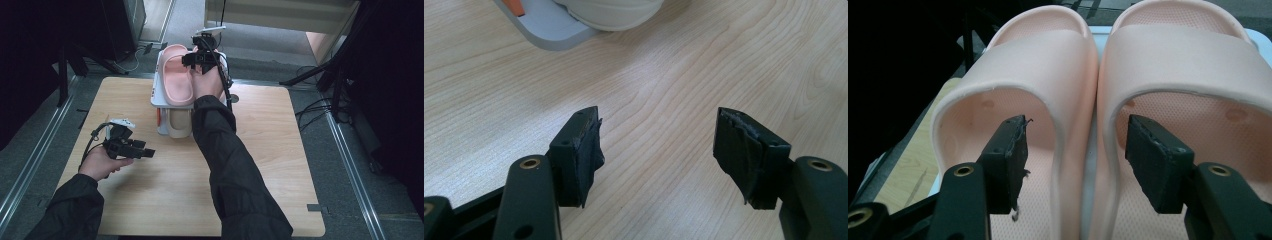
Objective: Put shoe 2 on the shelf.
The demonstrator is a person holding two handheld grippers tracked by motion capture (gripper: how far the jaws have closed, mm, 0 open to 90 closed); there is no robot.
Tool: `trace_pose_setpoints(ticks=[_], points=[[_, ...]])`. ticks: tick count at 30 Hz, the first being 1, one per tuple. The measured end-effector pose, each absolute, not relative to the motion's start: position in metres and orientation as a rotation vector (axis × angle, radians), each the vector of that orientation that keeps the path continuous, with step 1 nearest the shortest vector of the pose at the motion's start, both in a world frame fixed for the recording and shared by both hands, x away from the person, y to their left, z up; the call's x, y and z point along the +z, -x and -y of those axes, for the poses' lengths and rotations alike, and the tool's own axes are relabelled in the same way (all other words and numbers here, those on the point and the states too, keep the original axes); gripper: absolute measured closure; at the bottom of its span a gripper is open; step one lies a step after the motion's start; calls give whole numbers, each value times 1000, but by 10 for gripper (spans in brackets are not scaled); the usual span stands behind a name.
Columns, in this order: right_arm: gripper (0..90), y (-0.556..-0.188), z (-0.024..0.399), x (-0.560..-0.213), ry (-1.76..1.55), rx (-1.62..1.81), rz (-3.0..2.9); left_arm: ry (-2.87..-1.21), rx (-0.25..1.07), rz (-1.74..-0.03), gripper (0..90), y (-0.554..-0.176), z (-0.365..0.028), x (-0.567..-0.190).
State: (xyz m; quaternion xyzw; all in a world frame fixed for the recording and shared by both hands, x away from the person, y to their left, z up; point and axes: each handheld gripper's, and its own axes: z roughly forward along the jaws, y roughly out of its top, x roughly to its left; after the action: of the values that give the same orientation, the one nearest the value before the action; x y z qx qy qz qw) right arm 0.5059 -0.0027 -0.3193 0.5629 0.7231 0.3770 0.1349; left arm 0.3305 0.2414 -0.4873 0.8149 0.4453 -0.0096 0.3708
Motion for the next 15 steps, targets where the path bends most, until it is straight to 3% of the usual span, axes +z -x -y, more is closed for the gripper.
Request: trace_pose_setpoints(ticks=[8,15], points=[[431,-496,12,-314,-1618,1110,-2138,-2098,-26,-1146,352,-330,-241,-487],[532,-478,30,-309,-1527,1196,-2223,-2108,-14,-1150,351,-331,-240,-488]])
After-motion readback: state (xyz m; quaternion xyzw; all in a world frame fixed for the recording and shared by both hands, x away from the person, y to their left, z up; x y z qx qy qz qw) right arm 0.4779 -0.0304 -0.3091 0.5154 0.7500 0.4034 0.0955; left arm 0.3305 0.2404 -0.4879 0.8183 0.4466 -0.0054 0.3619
